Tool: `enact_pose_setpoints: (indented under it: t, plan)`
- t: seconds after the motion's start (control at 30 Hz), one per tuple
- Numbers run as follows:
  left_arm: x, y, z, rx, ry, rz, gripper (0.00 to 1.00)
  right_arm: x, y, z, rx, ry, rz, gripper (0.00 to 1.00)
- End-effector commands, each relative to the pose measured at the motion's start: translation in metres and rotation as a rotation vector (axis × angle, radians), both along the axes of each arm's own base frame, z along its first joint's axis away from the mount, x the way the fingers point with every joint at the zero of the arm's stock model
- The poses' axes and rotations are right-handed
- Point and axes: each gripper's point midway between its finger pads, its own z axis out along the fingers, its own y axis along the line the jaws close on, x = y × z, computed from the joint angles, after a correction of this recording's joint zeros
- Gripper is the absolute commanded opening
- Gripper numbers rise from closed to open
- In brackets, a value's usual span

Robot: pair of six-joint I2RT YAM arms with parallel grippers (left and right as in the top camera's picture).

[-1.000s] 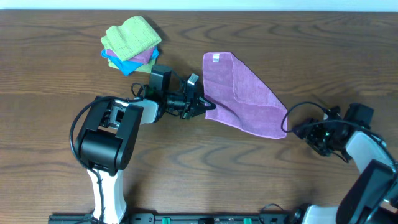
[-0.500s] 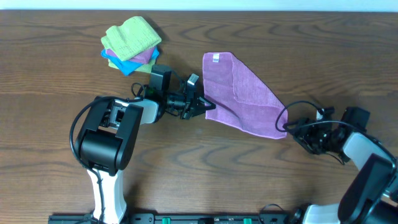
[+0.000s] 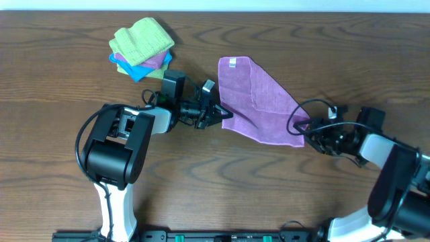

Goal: Fold the cloth

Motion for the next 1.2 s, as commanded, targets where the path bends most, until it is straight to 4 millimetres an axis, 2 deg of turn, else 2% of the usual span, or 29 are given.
enact_pose_setpoints:
  t: [0.0,0.2,0.33,0.47,0.5,0.63,0.73,0.83,0.97,1.03,1.17]
  plan:
    - [-0.002,0.002,-0.003,-0.014,0.002,-0.015,0.06,-0.032,-0.003,-0.054,-0.131,0.201,-0.017,0.56]
    - [-0.004,0.002,-0.002,-0.024,0.005,-0.026,0.06,-0.035,0.007,-0.056,-0.133,0.217,0.013,0.53]
    - [-0.005,0.002,-0.001,-0.029,0.006,-0.032,0.06,-0.053,0.013,-0.058,-0.116,0.300,0.027,0.59]
    - [-0.005,0.002,-0.001,-0.029,0.006,-0.032,0.06,-0.072,0.005,-0.067,-0.181,0.402,0.023,0.61]
    - [-0.005,0.002,-0.001,-0.029,0.006,-0.032,0.06,-0.074,0.002,-0.069,-0.202,0.410,0.020,0.60]
    - [-0.005,0.002,-0.001,-0.029,0.006,-0.032,0.06,-0.064,-0.002,-0.070,-0.223,0.367,0.011,0.42]
    - [-0.005,0.002,0.000,-0.031,0.007,-0.034,0.06,-0.057,-0.005,-0.071,-0.242,0.339,0.004,0.24]
    - [-0.006,0.002,0.001,-0.038,0.009,-0.043,0.06,-0.054,-0.006,-0.071,-0.245,0.324,0.002,0.01]
    - [-0.004,0.004,0.006,-0.055,0.002,-0.043,0.06,-0.053,-0.006,-0.070,-0.246,0.320,0.002,0.01]
    - [0.004,0.007,0.012,-0.071,-0.022,-0.029,0.06,-0.052,-0.004,-0.067,-0.235,0.312,0.003,0.01]
    - [0.022,0.016,0.035,-0.119,-0.076,0.006,0.06,-0.041,0.002,-0.048,-0.186,0.241,0.009,0.01]
